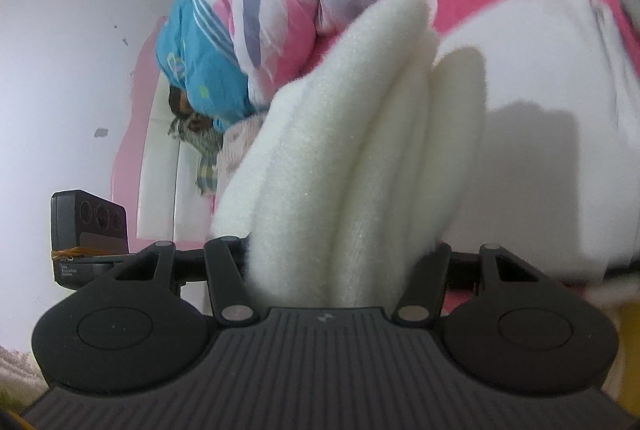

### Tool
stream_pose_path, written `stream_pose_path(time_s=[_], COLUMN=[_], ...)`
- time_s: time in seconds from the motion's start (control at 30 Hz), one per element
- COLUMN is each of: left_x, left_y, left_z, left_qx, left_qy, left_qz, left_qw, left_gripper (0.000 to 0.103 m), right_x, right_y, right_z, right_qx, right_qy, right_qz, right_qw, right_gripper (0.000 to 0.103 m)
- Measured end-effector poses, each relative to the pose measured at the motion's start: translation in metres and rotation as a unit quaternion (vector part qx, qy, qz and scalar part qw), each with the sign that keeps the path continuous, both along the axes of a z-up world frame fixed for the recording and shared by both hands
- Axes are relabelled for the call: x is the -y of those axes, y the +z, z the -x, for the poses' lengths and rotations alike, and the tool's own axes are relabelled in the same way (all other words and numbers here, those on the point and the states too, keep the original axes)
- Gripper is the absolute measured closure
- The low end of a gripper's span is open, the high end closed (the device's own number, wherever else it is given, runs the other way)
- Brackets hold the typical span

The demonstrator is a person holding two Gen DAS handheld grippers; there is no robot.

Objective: Fold clothes
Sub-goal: 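Carry the held fleece toward the white clothes stack with both grippers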

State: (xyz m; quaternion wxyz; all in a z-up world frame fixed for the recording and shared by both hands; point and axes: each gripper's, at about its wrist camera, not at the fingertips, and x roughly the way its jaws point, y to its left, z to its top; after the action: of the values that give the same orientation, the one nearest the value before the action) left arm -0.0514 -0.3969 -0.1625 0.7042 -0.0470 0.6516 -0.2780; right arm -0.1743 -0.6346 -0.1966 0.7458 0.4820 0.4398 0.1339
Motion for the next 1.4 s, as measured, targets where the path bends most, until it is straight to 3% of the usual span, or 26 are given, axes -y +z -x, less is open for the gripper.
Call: stream_pose_path(time_s=[0.27, 0.43, 0.87, 1.4], left_x=[0.065, 0.074, 0.057, 0.06], left_y=[-0.008, -0.021, -0.092, -0.122], left_z=[-0.088, -0.105, -0.068, -0.062], left_qx=[0.004, -0.002, -0.044, -0.046], left_qy=[0.015, 0.021, 0.004, -0.017], left_qz=[0.033, 0.032, 0.023, 0.04], left_qw=[0.9993, 0.9993, 0.9988, 0.998], left_gripper=[0.023, 0.023, 0.024, 0.024], right_x=[0.068, 0.082, 0.066, 0.069], right_y=[-0.001, -0.014, -0.09, -0.115], right_z=[-0.101, -0.129, -0.092, -0.075], right_qx=[0.02, 0.026, -0.02, -0.017], right_qy=[0.031, 0.04, 0.035, 0.026], right_qz=[0.044, 0.043, 0.02, 0.035], right_qw=[0.998, 0.998, 0.999, 0.999], right_gripper=[0.047, 0.047, 0.047, 0.047])
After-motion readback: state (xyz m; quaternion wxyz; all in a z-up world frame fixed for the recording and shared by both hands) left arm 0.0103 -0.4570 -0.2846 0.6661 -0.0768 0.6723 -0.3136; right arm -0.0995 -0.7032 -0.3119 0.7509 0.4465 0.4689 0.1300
